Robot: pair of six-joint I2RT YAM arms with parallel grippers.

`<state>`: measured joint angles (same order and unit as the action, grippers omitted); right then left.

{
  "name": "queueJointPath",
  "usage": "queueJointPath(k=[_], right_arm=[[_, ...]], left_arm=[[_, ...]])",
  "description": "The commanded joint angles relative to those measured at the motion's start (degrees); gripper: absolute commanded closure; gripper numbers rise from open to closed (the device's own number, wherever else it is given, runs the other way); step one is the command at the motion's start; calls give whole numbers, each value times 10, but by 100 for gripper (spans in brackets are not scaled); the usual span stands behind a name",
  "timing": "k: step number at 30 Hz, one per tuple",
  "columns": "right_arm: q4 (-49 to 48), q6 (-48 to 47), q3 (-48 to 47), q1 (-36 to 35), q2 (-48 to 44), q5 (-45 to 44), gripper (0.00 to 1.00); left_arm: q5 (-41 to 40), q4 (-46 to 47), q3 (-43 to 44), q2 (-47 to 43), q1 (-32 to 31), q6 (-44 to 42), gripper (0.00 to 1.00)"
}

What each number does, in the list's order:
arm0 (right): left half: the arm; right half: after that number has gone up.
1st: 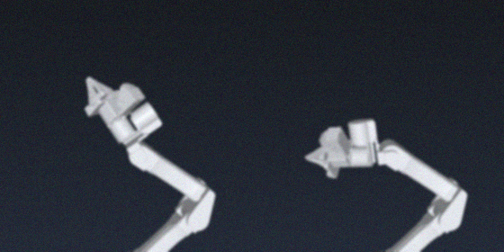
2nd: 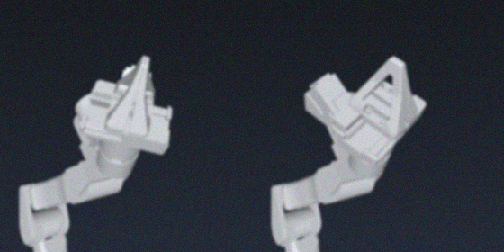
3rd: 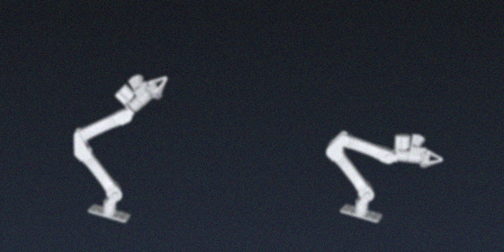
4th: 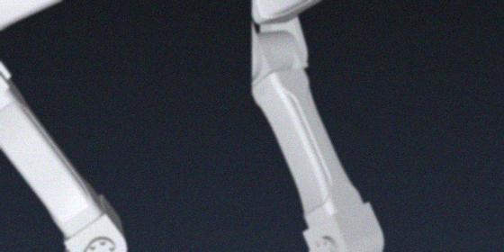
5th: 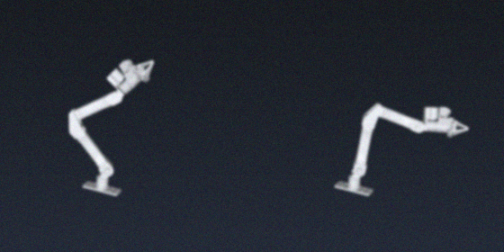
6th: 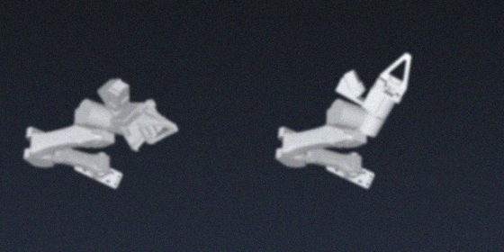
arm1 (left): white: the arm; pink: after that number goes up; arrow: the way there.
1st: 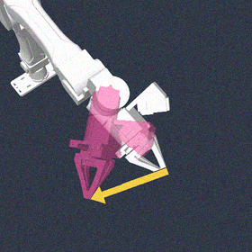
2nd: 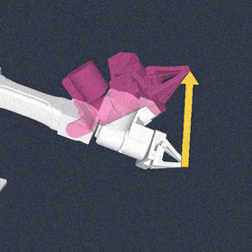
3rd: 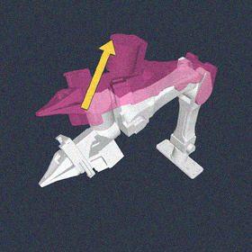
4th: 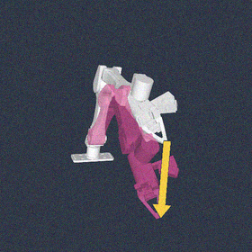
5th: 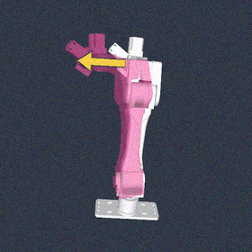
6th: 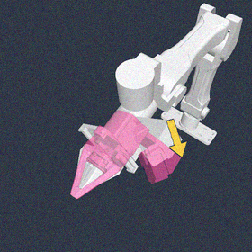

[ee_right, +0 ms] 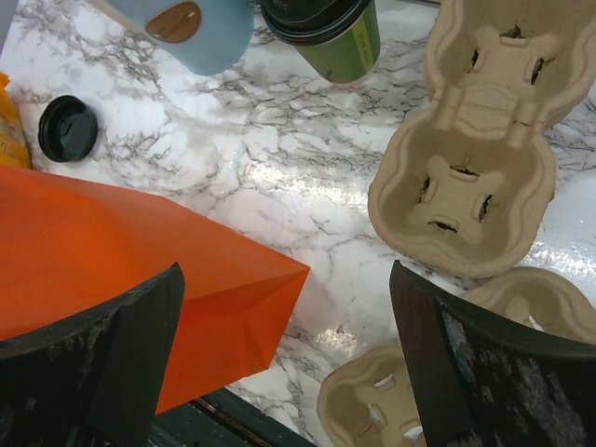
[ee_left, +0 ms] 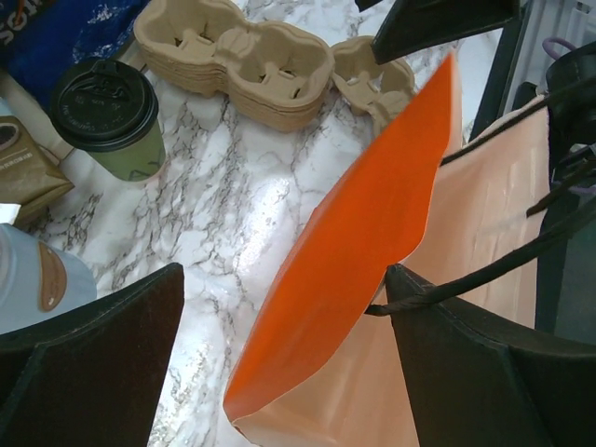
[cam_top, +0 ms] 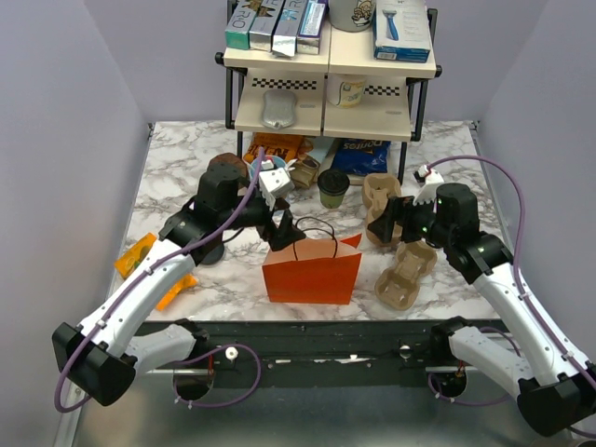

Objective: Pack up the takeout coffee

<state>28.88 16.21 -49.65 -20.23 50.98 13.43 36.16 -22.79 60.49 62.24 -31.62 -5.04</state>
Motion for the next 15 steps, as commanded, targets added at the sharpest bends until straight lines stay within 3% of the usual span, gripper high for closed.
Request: queueJointPath(k=[1, 6, 15], right_arm=[[13, -14, -9, -1, -12, 12, 1], [13, -15, -7, -1, -15, 14, 1], [-11, -4, -4, -2, -11, 41, 1]], left_arm=[[-20, 4, -9, -18, -3, -16, 2], [-46, 13, -1, -20, -2, -2, 1], [18, 32, 16, -13, -3, -9, 1]])
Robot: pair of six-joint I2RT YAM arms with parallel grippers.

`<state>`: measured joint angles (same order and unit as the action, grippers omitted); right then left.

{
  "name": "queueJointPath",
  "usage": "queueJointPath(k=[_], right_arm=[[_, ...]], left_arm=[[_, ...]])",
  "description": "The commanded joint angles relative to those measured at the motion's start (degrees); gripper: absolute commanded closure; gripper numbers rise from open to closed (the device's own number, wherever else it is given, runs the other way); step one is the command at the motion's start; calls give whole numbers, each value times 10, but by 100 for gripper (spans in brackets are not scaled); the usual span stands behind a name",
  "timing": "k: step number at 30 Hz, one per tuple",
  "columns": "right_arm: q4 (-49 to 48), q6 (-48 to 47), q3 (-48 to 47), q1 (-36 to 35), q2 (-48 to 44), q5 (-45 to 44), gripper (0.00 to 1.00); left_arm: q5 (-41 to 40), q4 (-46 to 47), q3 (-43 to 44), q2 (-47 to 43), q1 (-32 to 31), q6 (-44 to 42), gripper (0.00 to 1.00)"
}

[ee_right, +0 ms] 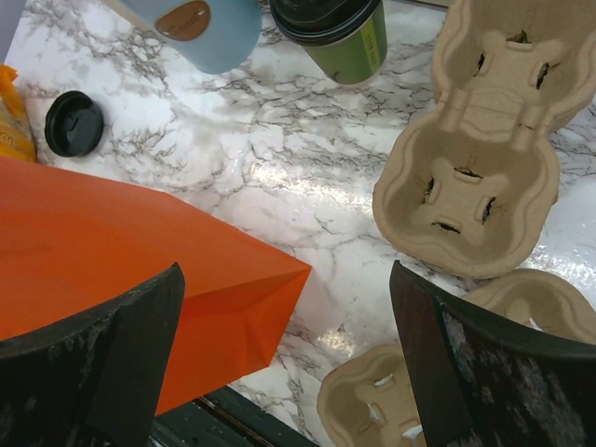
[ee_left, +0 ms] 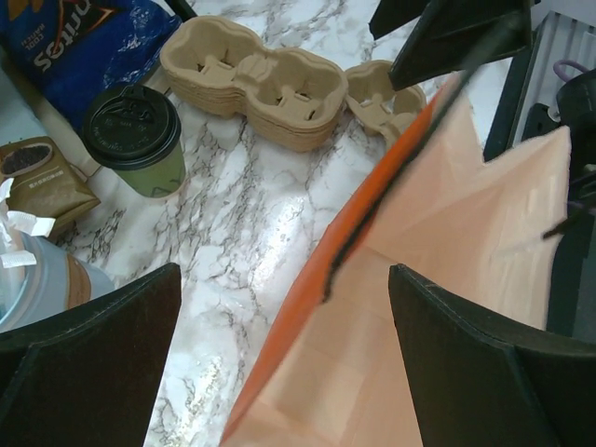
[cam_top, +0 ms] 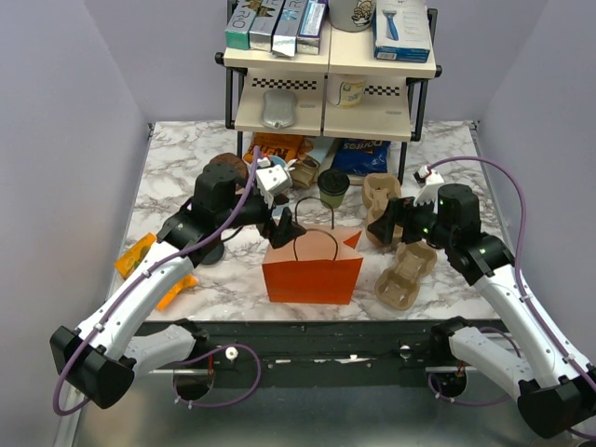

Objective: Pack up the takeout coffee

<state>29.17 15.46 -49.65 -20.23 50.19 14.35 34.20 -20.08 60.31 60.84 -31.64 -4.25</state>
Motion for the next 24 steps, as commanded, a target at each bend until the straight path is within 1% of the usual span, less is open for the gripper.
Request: queueJointPath(k=[1, 6, 10, 11, 13, 14, 15, 18, 21, 23, 24], right_arm=[[-16, 3, -4, -1, -1, 35, 1], [-17, -2, -8, -1, 6, 39, 1], [-17, 0, -12, -1, 10, 45, 1], [-17, 0, -12, -1, 10, 46, 1], [-16, -1, -12, -1, 8, 47, 1], [-16, -2, -12, -1, 8, 47, 1], [-15, -2, -12, -1, 7, 48, 1], [-10, -3, -12, -1, -1, 46, 1], [-2, -8, -16, -1, -9, 32, 1], [9, -9, -21, -1, -12, 27, 1], [12, -13, -26, -1, -16, 28, 1]], left_arm=[[43, 2, 18, 2, -3, -21, 1], [61, -17, 28, 10, -3, -68, 1], [19, -62, 61, 49, -4, -88, 1], [8, -87, 69, 59, -4, -92, 1], [10, -99, 83, 77, -5, -102, 1], [24, -94, 82, 79, -7, -103, 3], [28, -91, 79, 78, -8, -104, 10], [23, -82, 73, 77, -11, -102, 16], [23, -82, 68, 75, -24, -102, 16], [19, -80, 63, 76, -32, -104, 19], [18, -80, 64, 82, -39, -103, 29]])
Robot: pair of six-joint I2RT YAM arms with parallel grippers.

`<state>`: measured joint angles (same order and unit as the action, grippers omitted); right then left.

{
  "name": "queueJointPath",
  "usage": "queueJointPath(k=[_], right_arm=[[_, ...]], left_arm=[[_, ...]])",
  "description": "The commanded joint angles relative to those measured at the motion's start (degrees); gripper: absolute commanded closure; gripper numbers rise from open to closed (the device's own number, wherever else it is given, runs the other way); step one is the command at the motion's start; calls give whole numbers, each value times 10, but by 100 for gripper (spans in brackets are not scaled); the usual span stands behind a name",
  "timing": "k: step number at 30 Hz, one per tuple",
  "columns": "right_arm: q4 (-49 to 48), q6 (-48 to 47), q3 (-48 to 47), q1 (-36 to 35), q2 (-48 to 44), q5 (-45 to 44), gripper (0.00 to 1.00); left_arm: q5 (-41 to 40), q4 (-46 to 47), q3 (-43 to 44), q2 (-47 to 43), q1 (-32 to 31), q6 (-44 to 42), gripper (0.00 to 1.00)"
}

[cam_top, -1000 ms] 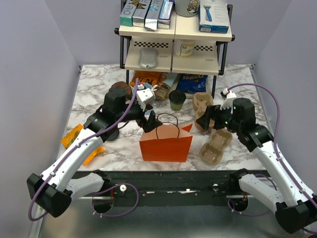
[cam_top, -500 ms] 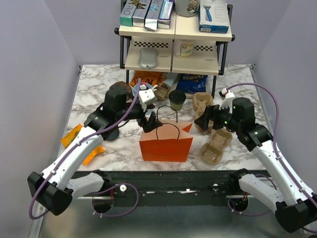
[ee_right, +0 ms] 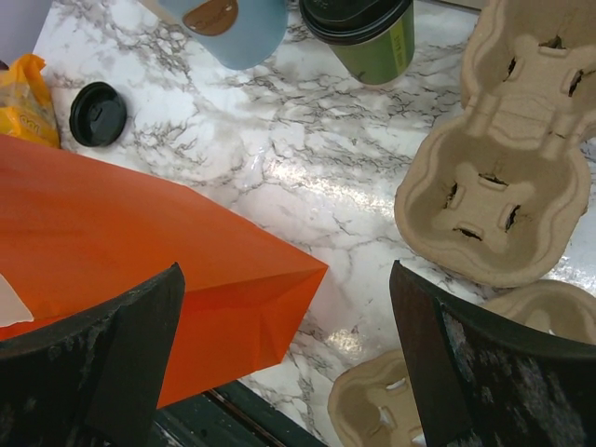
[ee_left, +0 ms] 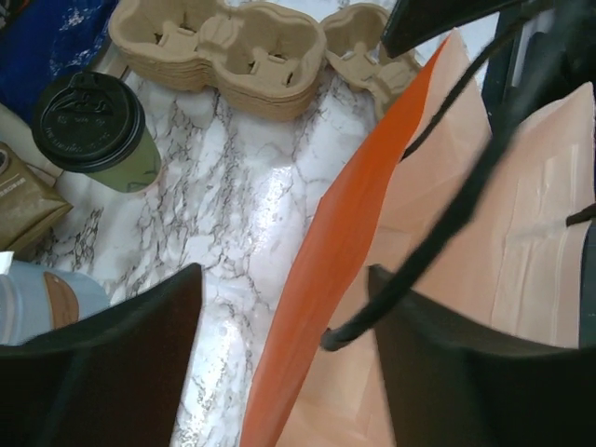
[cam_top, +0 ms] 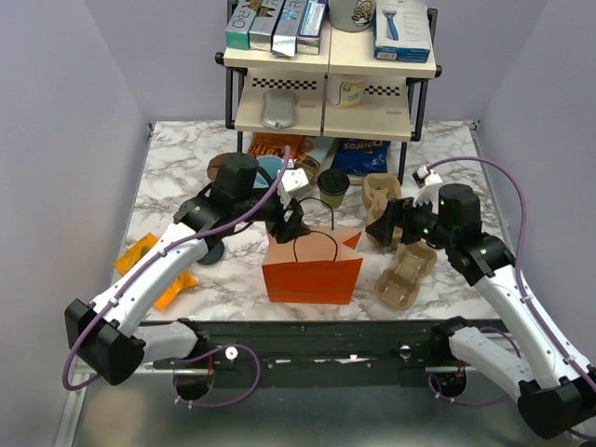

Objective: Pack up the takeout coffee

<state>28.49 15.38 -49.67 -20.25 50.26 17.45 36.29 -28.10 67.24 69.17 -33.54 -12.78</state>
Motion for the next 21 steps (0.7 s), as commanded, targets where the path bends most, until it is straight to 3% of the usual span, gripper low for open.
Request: queueJointPath(k=[1, 3, 8, 9, 11, 15, 17, 21], right_arm=[[22, -13, -28, -1, -18, -1, 1], [27, -23, -35, -1, -27, 3, 1], [58, -44, -82, -1, -40, 27, 1], [64, -50, -90, -1, -41, 35, 0], [74, -45, -119, -1, -45, 55, 0], [62, -47, -144, -2, -48, 130, 1], [61, -56, -155, -20, -44, 131, 1], [77, -90, -197, -114, -4, 8, 1]], left_arm=[[-7, -2, -4, 1, -21, -18, 35], [-14, -14, 5, 8, -28, -16, 53], [2, 21, -13, -20, -34, -5, 74], [-2, 32, -19, -33, -34, 5, 87], [-11, 58, -24, -48, -35, 36, 100], [-100, 89, -40, -97, -42, 97, 100], [-107, 84, -46, -115, -49, 99, 100], [-156, 36, -33, -134, -85, 85, 100]])
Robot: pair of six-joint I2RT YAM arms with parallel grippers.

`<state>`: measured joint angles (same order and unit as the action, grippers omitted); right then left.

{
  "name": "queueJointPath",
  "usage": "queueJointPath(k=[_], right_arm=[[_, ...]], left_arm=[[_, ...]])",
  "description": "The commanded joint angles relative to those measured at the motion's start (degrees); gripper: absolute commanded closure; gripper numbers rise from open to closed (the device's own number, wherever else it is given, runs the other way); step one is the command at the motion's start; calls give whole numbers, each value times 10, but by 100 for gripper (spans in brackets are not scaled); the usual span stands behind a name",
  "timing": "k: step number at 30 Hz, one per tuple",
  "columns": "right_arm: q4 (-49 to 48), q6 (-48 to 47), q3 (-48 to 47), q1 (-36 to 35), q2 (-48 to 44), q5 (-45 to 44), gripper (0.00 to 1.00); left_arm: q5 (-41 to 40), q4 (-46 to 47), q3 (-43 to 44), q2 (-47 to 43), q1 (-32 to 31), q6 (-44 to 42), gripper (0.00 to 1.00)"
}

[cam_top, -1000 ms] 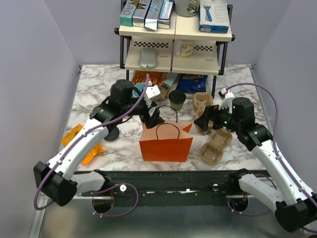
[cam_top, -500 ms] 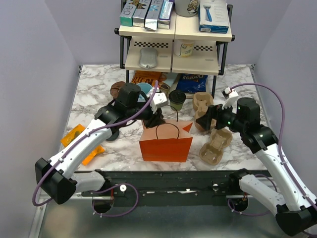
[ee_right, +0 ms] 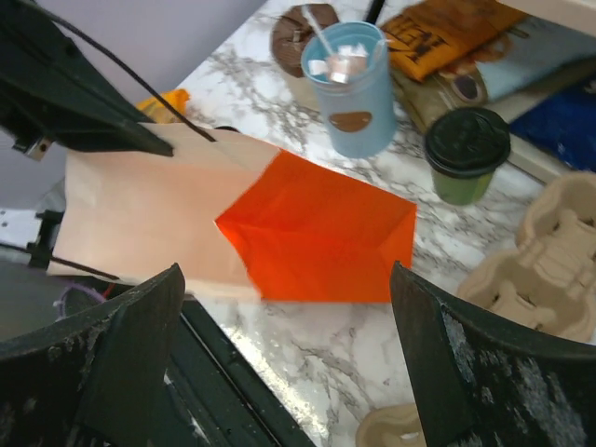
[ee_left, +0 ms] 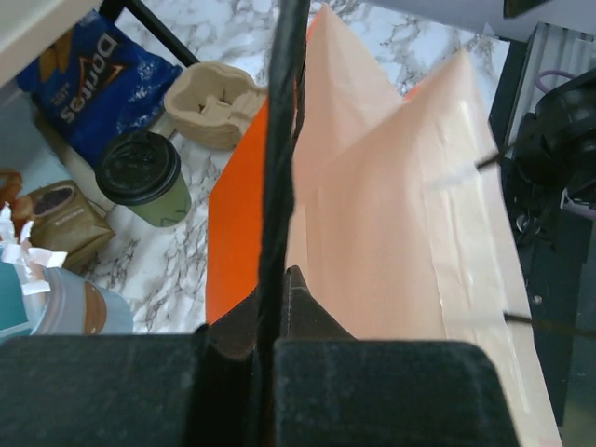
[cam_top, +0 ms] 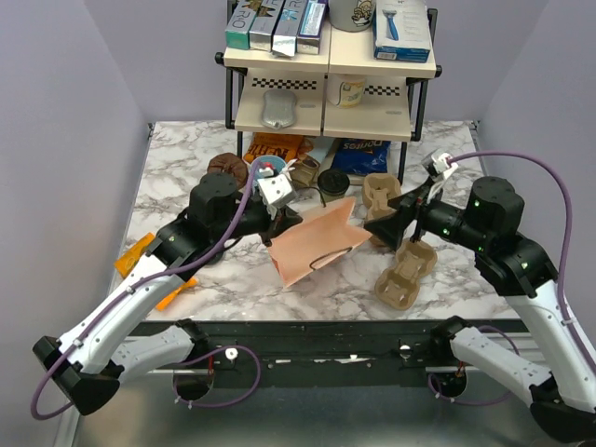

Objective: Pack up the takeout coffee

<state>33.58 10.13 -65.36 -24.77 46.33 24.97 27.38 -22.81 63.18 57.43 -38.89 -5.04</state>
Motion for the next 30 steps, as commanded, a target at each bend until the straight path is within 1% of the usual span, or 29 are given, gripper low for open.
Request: queueJointPath(k=[1, 3, 4, 5, 8, 9, 10, 11, 12, 13, 16, 19, 21, 25, 28, 30], right_arm=[[26, -36, -62, -90, 47, -118, 1], [18, -27, -79, -93, 72, -129, 1], [0, -20, -85, -94, 75, -137, 1], [-9, -17, -86, -95, 77, -136, 1], [-8, -21, -89, -110, 88, -115, 1], [-5, -23, -90, -119, 92, -119, 1], [4, -20, -90, -142, 103, -158, 1], [10, -22, -92, -155, 108, -177, 1], [19, -27, -94, -166, 115, -196, 1], [33, -27, -96, -184, 119, -236, 1], [26, -26, -81, -193, 123, -279, 0], [13, -20, -75, -194, 136, -294, 0], [9, -18, -78, -194, 152, -288, 0], [4, -24, -81, -199, 175, -238, 0], [1, -26, -72, -199, 188, -217, 0], [1, -21, -67, -198, 191, -219, 0]], left_arm=[[-95, -31, 13, -16, -39, 5, 100], [-137, -60, 29, -11, -58, 6, 100], [-164, -67, 33, -9, -78, 6, 100], [-208, -79, 36, -8, -86, 10, 100], [-264, -94, 47, -4, -108, 24, 100], [-268, -94, 49, -4, -115, 25, 100], [-269, -94, 49, -3, -121, 25, 100], [-269, -92, 49, -4, -130, 24, 100], [-286, -91, 49, -3, -134, 25, 100], [-294, -91, 48, 0, -136, 30, 100], [-306, -92, 54, 8, -139, 37, 100], [-305, -94, 56, 10, -147, 35, 100], [-307, -90, 55, 9, -149, 33, 100], [-315, -87, 57, 10, -152, 39, 100], [-305, -73, 48, 1, -154, 30, 100], [-286, -55, 37, -10, -155, 22, 100]])
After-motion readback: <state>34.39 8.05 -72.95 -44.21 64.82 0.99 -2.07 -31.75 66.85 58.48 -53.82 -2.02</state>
